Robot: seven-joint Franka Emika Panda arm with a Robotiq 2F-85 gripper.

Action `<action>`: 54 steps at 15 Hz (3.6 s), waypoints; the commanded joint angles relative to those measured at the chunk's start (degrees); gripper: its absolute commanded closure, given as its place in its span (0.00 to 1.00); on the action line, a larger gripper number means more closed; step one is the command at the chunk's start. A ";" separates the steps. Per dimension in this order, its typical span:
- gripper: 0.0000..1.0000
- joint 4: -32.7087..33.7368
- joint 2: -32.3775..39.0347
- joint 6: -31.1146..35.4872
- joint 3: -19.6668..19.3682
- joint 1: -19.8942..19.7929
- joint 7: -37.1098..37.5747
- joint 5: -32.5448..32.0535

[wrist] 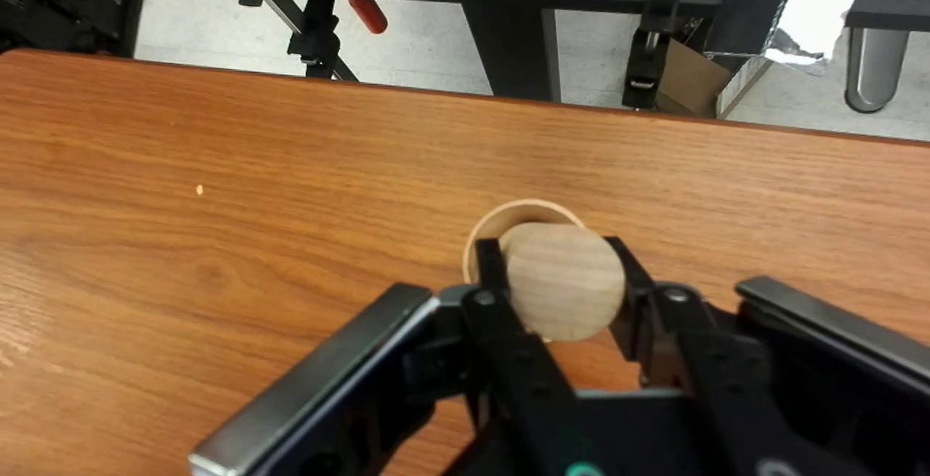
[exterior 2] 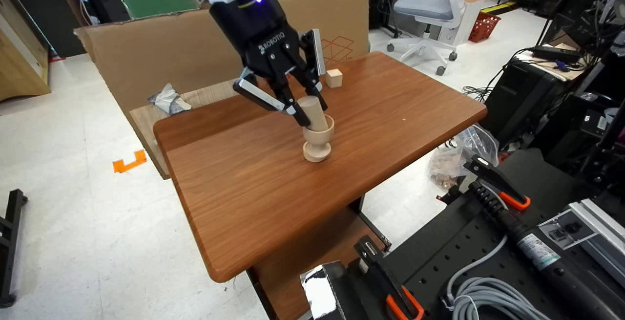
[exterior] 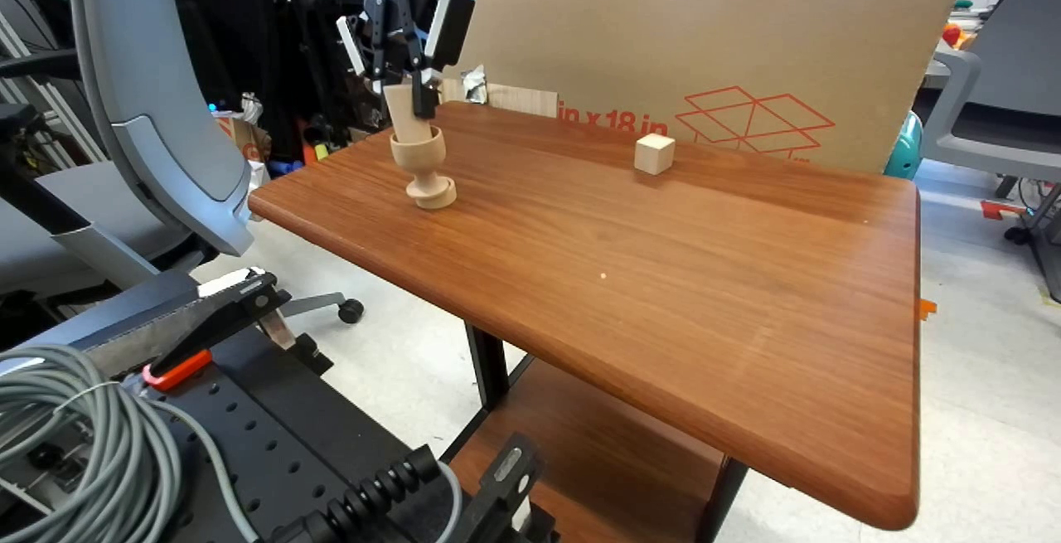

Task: Remove the cylinder from the wooden cup then put it back in the cup.

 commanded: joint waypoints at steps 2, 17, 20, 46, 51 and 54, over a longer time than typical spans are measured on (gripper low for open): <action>0.90 0.49 -0.39 -1.16 -1.16 1.14 1.58 0.20; 0.90 5.56 -8.07 -3.28 -5.04 -4.12 5.11 4.78; 0.90 8.30 -5.21 -1.12 -6.79 -6.13 6.05 4.93; 0.90 23.83 16.92 0.44 -8.45 -7.09 5.82 8.30; 0.40 24.55 17.27 0.23 -8.18 -7.28 5.71 8.86; 0.26 23.60 15.93 0.57 -7.87 -7.33 5.34 9.16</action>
